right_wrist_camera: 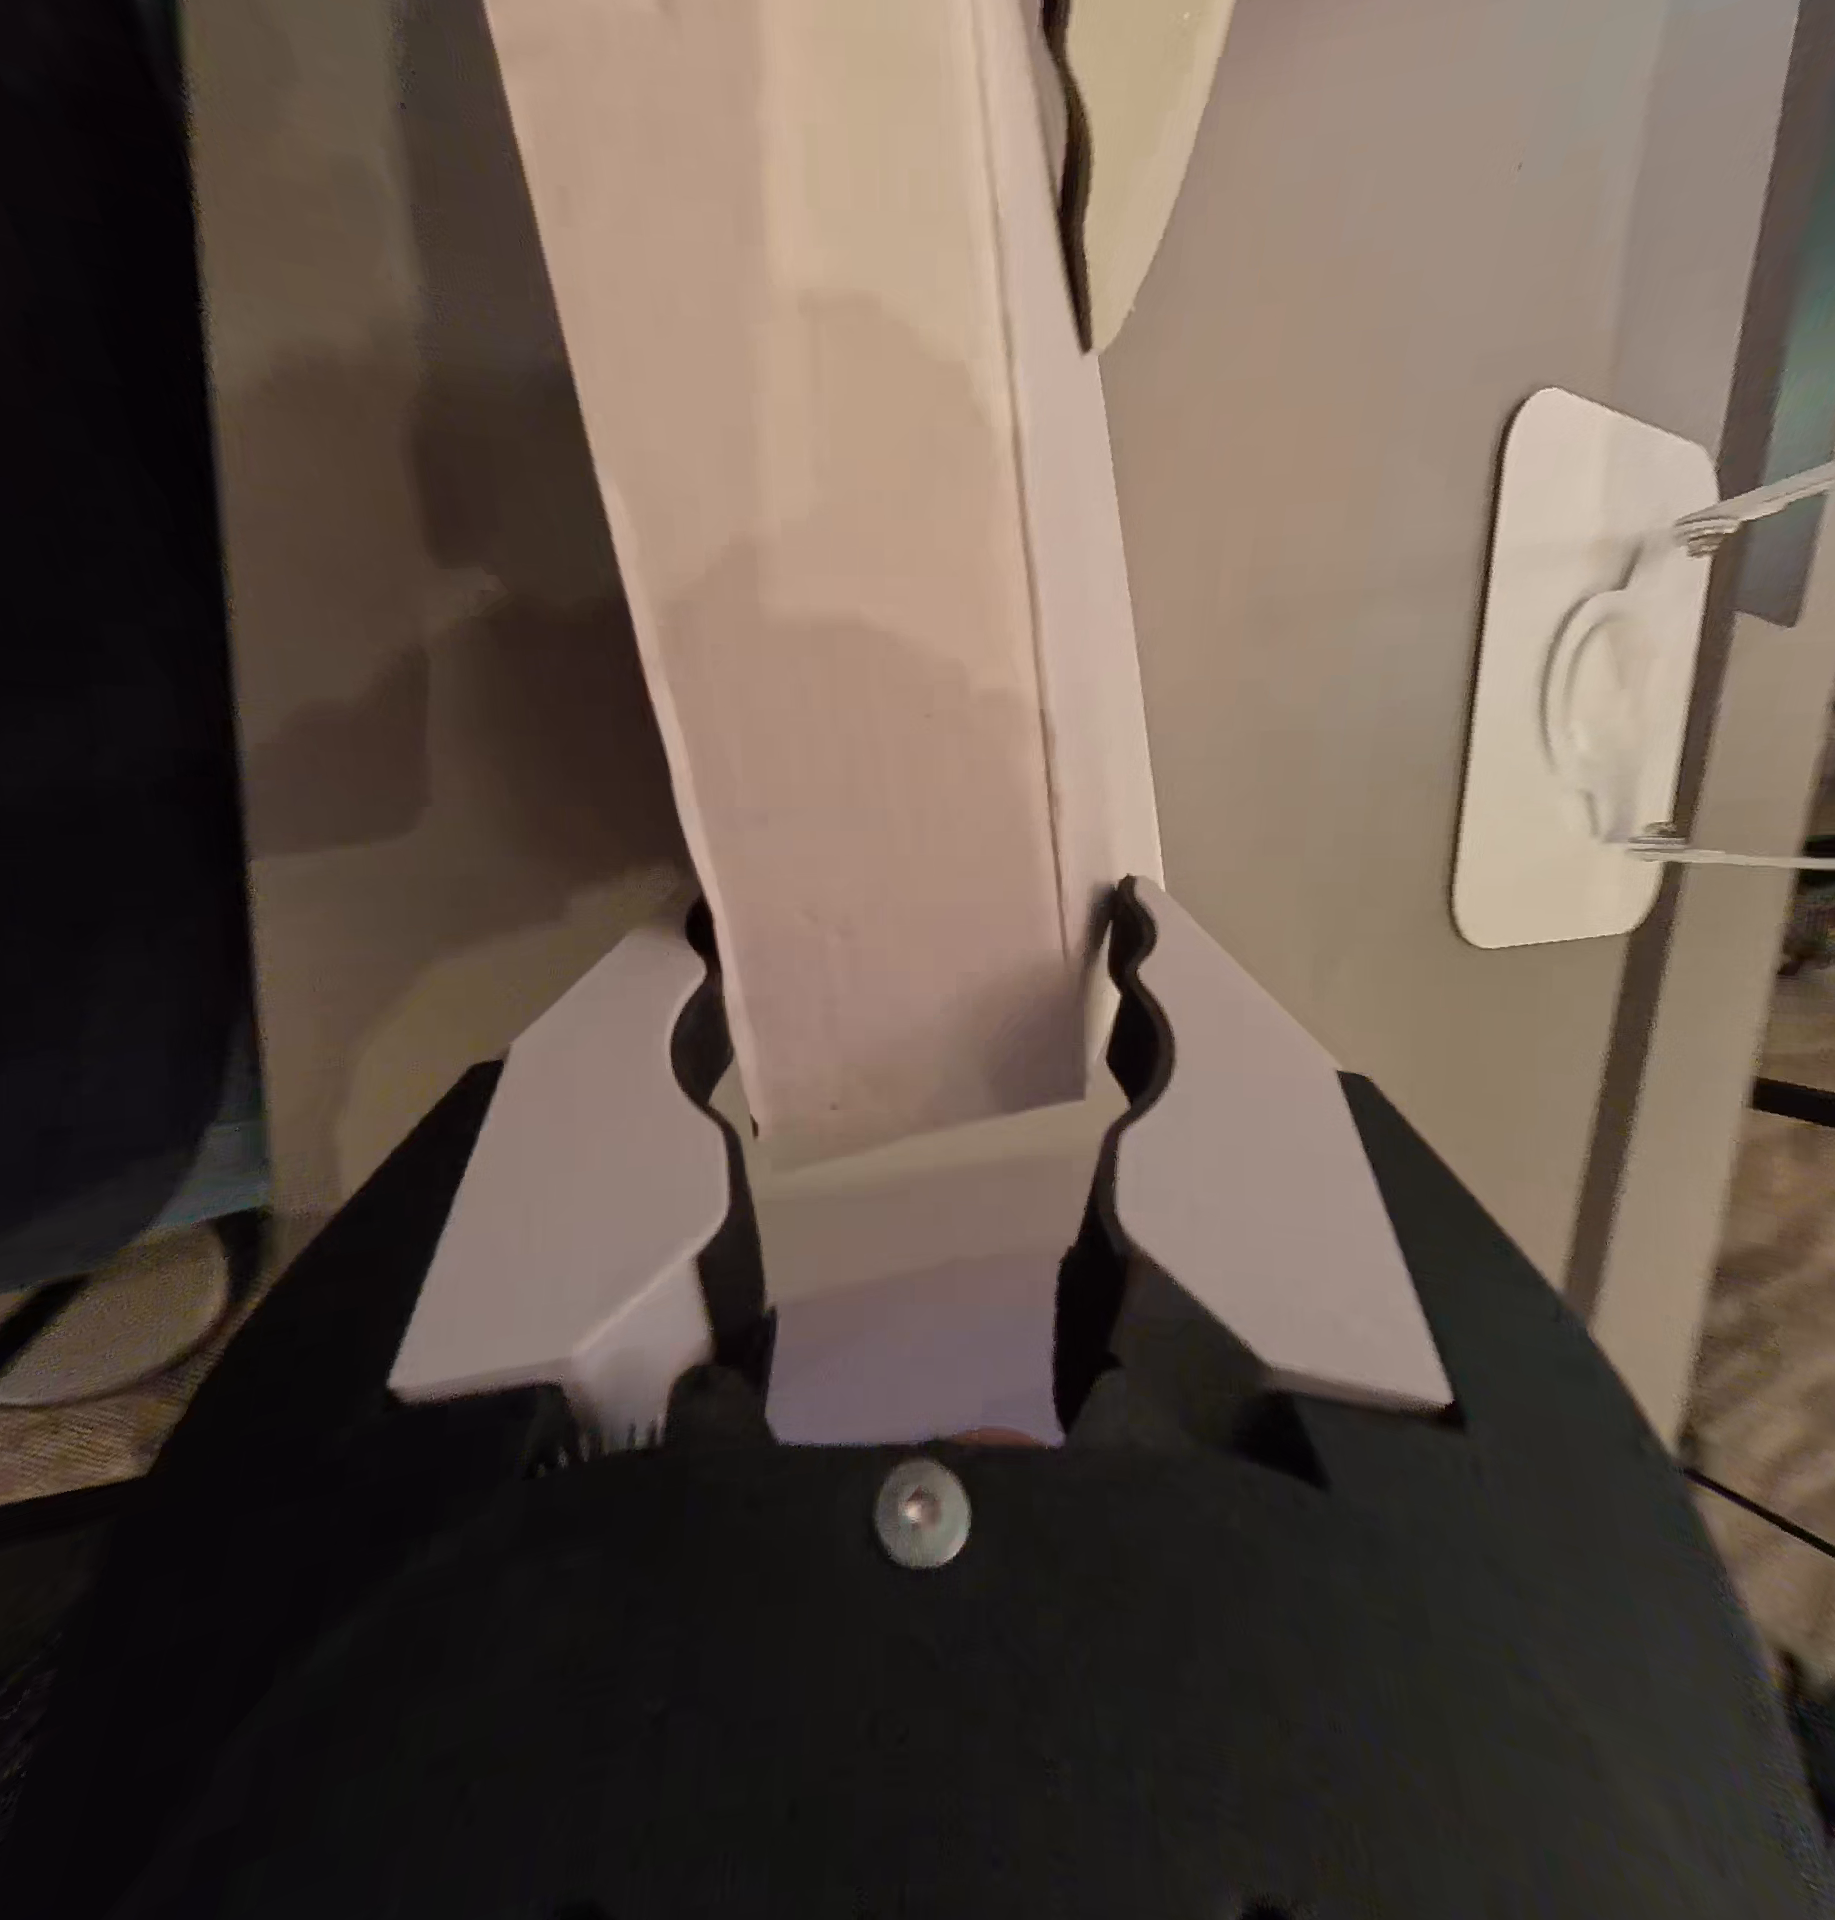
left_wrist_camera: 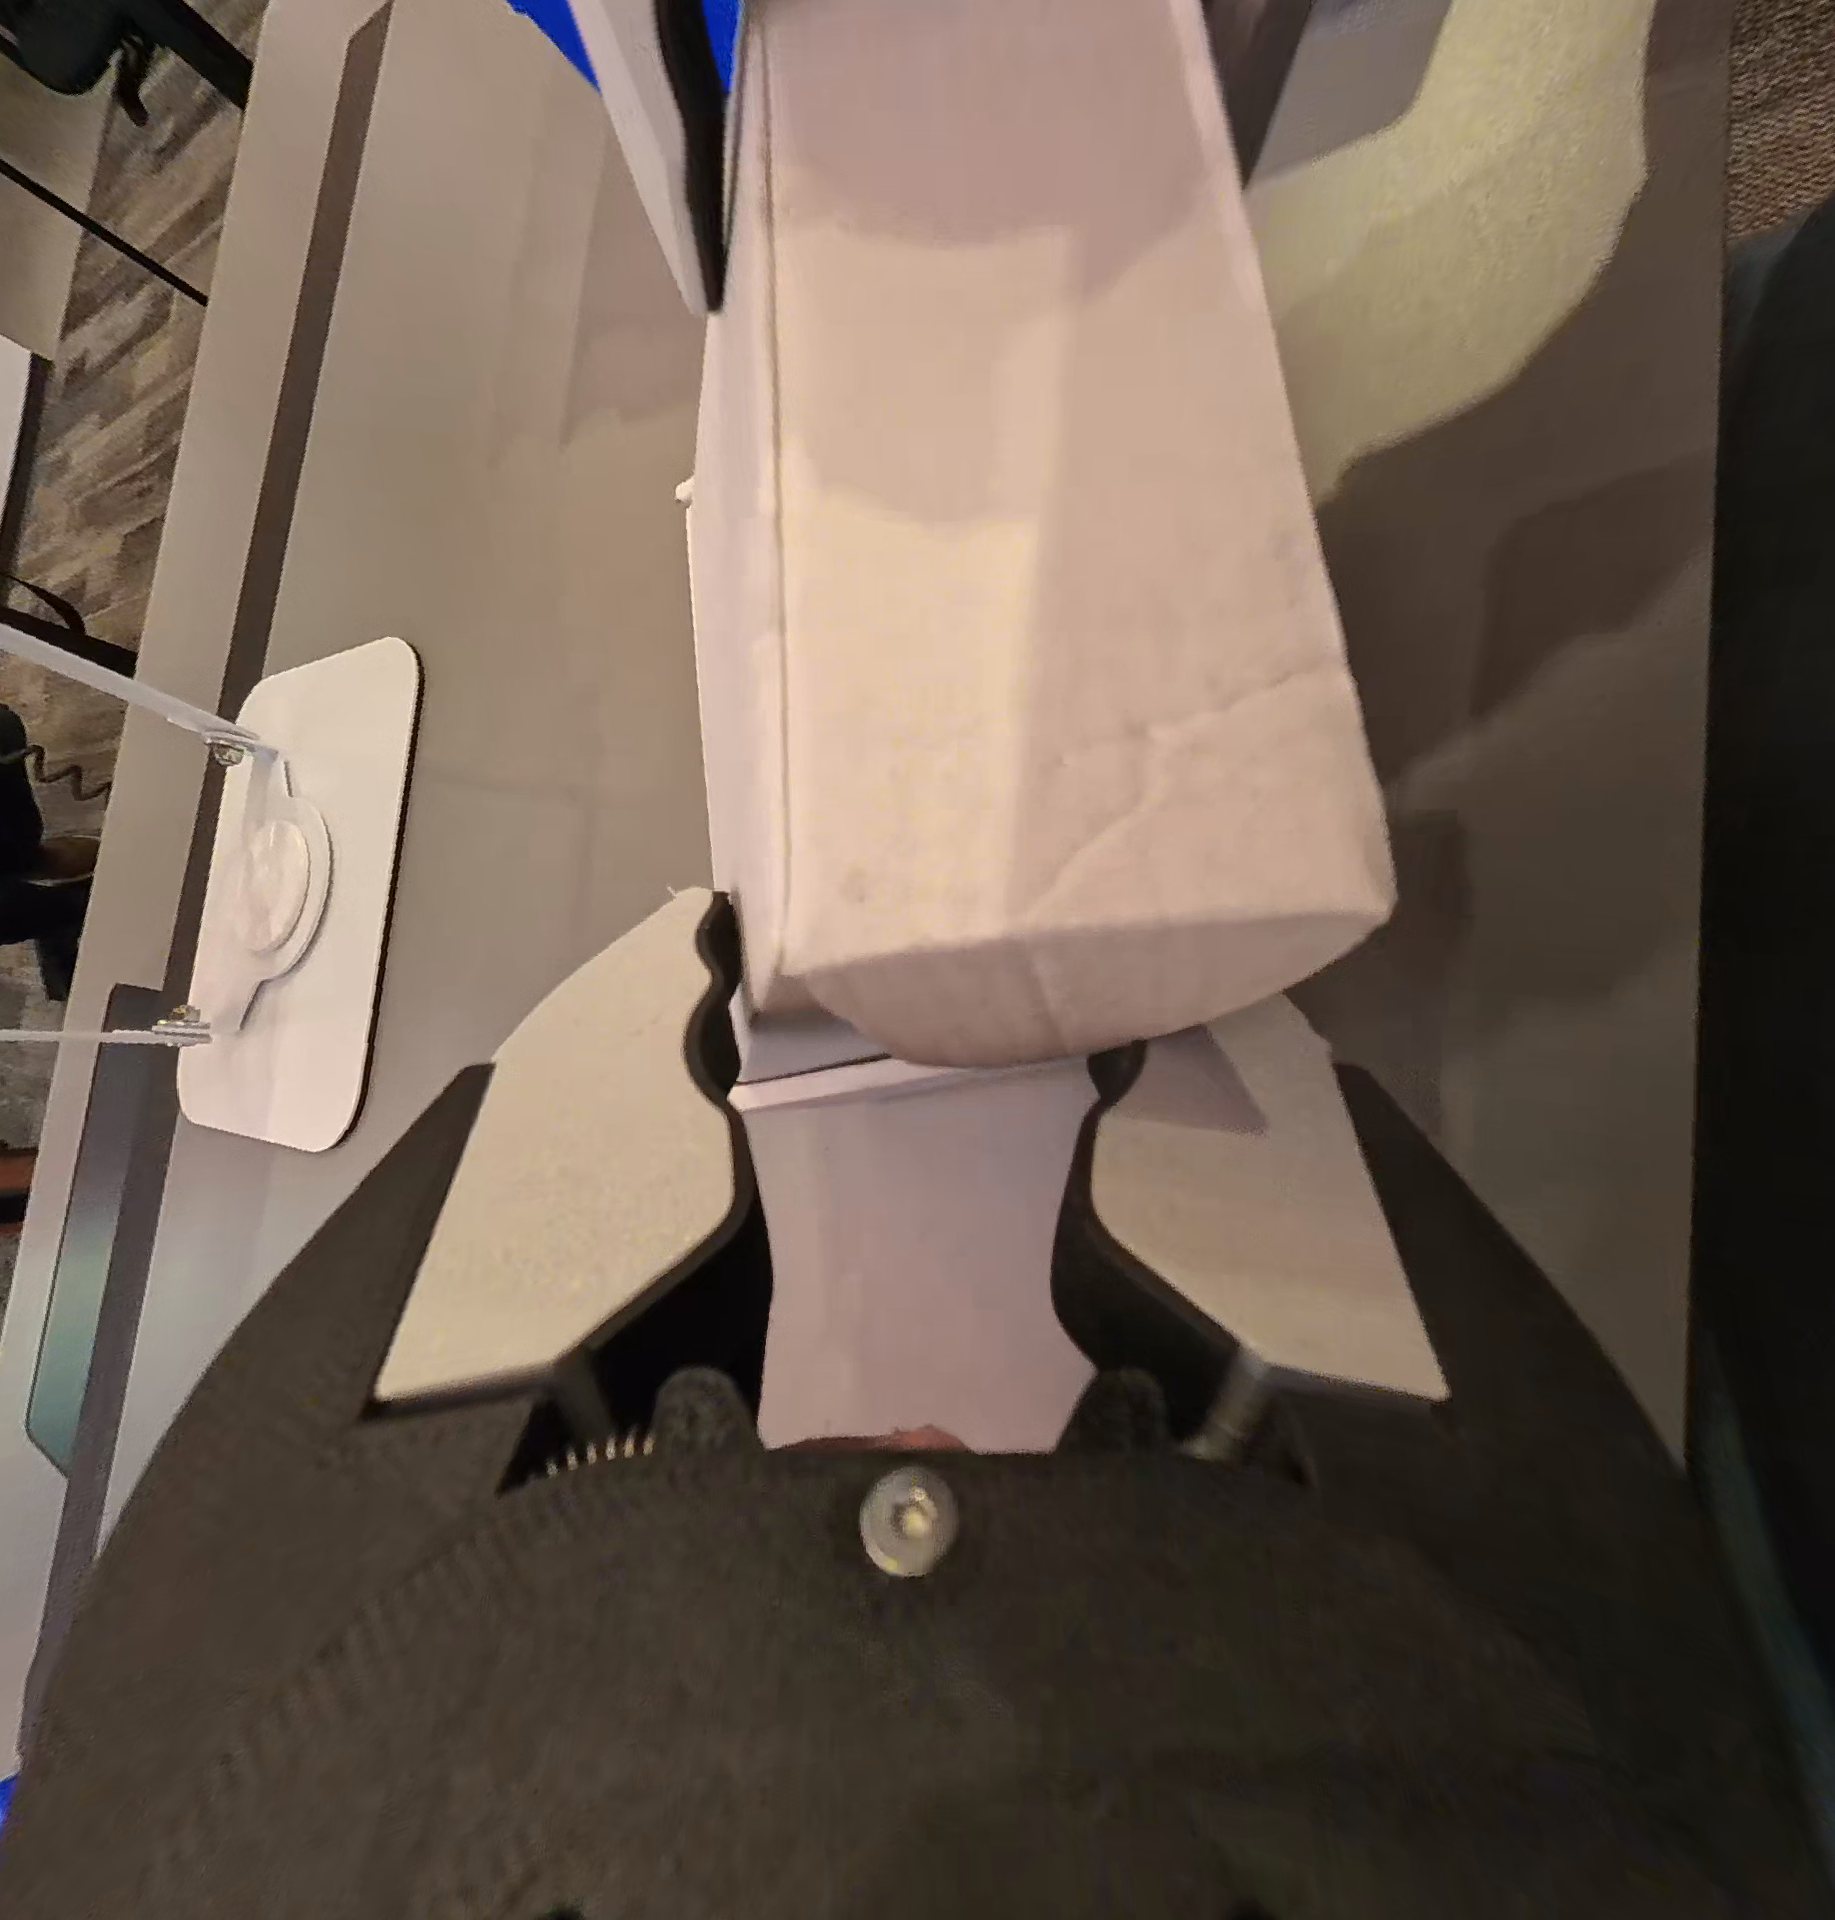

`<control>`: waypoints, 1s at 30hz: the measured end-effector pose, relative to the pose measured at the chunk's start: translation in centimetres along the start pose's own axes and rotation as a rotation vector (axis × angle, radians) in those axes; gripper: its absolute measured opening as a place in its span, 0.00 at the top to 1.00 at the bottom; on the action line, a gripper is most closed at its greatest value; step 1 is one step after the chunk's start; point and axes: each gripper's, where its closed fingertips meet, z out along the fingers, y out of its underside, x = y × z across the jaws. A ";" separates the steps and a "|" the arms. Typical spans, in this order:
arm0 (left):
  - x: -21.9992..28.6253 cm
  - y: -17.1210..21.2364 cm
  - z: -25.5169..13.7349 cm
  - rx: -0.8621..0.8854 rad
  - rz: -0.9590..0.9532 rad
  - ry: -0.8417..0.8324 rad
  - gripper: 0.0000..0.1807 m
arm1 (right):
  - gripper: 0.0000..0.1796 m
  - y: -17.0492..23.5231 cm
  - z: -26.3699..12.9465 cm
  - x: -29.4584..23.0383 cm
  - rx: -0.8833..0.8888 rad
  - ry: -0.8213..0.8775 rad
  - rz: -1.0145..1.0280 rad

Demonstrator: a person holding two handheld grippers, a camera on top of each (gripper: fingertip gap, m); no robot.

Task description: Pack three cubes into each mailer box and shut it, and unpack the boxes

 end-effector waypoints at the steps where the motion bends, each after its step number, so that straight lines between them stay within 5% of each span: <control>1: 0.0 0.0 0.0 -0.002 -0.005 0.004 0.64 | 0.61 0.1 0.1 0.1 -0.016 0.017 -0.026; 11: 1.1 0.4 -2.4 0.034 -0.089 0.089 0.63 | 0.61 0.5 0.5 -0.5 -0.017 0.047 -0.074; 20: 4.1 2.8 -1.0 -0.170 0.121 0.065 0.56 | 0.54 2.2 2.9 -3.6 -0.100 -0.031 -0.169; 30: 2.3 5.7 -2.6 -0.300 0.037 0.025 0.55 | 0.53 1.8 3.7 -2.6 -0.126 -0.008 -0.120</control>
